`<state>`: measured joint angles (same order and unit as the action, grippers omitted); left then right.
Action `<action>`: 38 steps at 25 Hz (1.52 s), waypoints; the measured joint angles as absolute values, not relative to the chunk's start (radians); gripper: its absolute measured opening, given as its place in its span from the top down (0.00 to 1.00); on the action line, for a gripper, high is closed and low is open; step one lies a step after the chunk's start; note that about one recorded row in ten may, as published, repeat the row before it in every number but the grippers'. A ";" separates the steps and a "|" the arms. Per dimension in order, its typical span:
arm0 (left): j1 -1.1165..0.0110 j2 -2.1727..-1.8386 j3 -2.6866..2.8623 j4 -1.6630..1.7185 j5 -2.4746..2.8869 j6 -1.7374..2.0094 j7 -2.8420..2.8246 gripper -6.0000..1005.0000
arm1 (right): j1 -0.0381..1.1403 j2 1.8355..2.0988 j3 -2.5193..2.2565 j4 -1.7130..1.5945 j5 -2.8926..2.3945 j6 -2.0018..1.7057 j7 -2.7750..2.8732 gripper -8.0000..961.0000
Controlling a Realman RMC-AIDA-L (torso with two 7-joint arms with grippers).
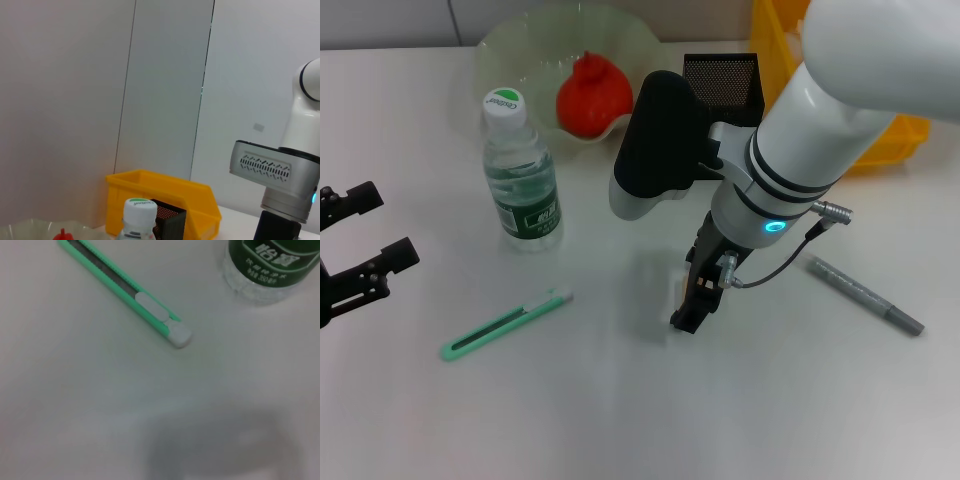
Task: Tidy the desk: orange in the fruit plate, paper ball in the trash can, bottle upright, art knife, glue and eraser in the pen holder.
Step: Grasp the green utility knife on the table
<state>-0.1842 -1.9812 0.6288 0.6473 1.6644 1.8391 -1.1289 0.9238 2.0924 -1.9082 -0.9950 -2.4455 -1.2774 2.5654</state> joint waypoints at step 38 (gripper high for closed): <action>-0.190 -1.980 0.629 0.647 1.664 1.835 -1.129 0.20 | 0.942 2.092 -1.924 -0.971 -2.435 -1.283 2.572 0.51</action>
<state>-0.1902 -1.9803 0.6289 0.6473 1.6642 1.8346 -1.1289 0.9416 2.0923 -1.9235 -0.9710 -2.4352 -1.2826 2.5715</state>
